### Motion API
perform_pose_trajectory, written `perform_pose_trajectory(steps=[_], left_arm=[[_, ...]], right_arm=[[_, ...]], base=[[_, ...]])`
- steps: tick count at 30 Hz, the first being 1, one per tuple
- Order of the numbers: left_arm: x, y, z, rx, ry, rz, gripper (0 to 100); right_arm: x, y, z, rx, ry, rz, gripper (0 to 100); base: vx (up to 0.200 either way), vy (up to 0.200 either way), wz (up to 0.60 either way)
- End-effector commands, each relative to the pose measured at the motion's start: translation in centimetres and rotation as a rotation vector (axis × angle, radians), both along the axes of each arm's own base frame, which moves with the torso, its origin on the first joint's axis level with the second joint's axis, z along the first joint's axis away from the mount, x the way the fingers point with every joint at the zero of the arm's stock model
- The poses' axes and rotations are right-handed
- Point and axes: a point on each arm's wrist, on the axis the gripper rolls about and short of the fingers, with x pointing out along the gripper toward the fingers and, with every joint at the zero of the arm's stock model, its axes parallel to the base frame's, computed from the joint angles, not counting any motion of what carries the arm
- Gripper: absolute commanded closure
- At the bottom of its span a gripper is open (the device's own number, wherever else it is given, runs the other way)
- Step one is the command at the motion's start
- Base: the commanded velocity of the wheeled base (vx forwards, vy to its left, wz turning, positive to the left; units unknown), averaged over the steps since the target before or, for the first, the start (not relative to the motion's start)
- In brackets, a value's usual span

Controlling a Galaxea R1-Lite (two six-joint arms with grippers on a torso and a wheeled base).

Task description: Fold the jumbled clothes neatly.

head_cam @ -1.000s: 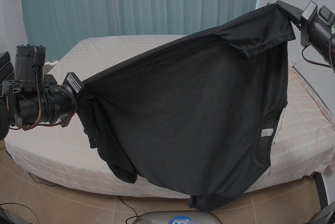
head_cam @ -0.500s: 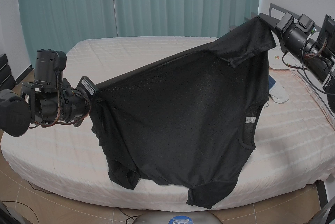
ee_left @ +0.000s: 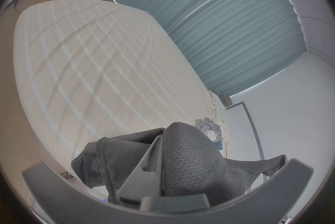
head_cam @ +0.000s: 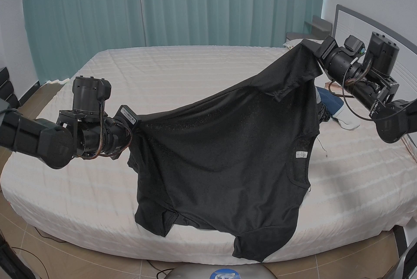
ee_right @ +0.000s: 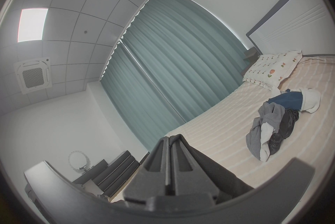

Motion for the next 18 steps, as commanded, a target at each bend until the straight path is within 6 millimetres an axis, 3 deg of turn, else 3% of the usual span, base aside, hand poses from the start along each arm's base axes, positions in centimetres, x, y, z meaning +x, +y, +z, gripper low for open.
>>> perform_pose_trajectory(steps=[1,7,9,12,14,15,18], left_arm=[[3.9,0.2,-3.4,0.007,0.060,0.043,100],[7.7,1.3,-6.2,0.003,0.094,0.098,100],[7.9,1.4,-6.4,0.004,0.095,0.101,100],[9.6,1.3,-8.1,0.005,0.111,0.109,100],[9.6,1.3,-8.1,0.005,0.111,0.109,100],[10.5,1.0,-9.1,0.005,0.115,0.106,100],[11.3,0.9,-9.5,0.000,0.107,0.109,100]], right_arm=[[4.1,0.8,-3.6,-0.018,0.064,-0.022,100],[8.5,0.2,-7.6,-0.041,0.124,-0.106,100],[8.7,0.2,-7.9,-0.044,0.126,-0.108,100],[10.4,0.5,-10.4,-0.064,0.157,-0.112,100],[10.4,0.5,-10.4,-0.064,0.157,-0.112,100],[11.7,1.0,-12.4,-0.072,0.175,-0.133,100],[12.8,1.5,-14.0,-0.086,0.184,-0.158,100]], base=[[0.000,0.000,0.00],[0.000,0.000,0.00],[0.000,0.000,0.00],[0.000,0.000,0.00],[0.000,0.000,0.00],[0.000,0.000,0.00],[0.000,0.000,0.00]])
